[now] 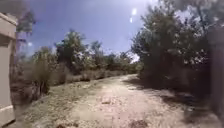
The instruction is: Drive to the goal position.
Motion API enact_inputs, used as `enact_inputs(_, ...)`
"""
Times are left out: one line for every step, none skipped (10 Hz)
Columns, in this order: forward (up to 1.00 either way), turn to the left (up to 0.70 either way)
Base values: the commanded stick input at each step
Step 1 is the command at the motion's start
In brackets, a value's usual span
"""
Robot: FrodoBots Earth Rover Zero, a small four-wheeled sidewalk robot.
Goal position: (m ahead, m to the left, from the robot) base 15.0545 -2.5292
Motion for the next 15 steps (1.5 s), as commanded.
enact_inputs(0.70, 0.00)
enact_inputs(0.70, 0.00)
enact_inputs(0.70, 0.00)
enact_inputs(0.70, 0.00)
enact_inputs(0.70, 0.00)
enact_inputs(0.70, 0.00)
enact_inputs(0.70, 0.00)
enact_inputs(0.70, 0.00)
enact_inputs(0.70, 0.00)
enact_inputs(0.70, 0.00)
enact_inputs(0.70, 0.00)
enact_inputs(0.70, 0.00)
enact_inputs(0.70, 0.00)
enact_inputs(0.70, 0.00)
enact_inputs(0.70, 0.00)
